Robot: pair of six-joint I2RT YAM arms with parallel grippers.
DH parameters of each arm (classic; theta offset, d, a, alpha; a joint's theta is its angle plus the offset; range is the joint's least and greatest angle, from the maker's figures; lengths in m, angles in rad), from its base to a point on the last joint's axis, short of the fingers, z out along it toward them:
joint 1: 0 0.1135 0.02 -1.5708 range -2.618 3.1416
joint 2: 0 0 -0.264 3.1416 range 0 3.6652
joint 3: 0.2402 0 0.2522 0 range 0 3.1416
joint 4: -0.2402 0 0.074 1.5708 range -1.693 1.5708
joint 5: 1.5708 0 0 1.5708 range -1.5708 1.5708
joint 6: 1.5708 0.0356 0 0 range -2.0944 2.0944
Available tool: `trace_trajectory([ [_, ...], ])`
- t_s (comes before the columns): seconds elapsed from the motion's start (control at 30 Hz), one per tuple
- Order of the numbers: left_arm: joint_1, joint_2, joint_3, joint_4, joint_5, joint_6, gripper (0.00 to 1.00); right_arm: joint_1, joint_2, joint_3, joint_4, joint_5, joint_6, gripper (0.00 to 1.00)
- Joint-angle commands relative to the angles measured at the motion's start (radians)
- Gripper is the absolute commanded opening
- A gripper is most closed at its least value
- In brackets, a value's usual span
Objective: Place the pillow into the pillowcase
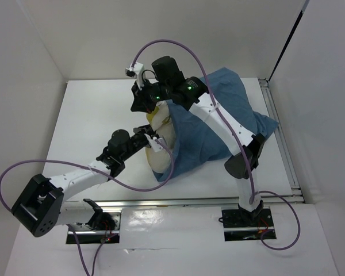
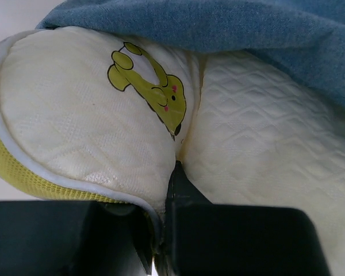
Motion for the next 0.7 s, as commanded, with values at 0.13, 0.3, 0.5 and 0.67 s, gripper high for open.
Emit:
trace_trajectory([
  [0.13,-0.009,0.038,0.064,0.145,-0.005,0.077,0.00,0.007,-0.047,0.031,0.042,0.150,0.023,0.12],
  [0.3,-0.029,0.009,0.040,0.145,-0.005,0.077,0.00,-0.042,-0.156,-0.178,0.206,0.353,0.003,0.40],
  [0.5,-0.039,-0.030,0.040,0.115,-0.005,0.077,0.00,-0.121,-0.144,-0.199,0.235,0.527,-0.020,0.48],
  [0.67,-0.039,-0.049,0.040,0.083,-0.005,0.067,0.00,-0.151,-0.172,-0.267,0.307,0.516,-0.020,0.49],
])
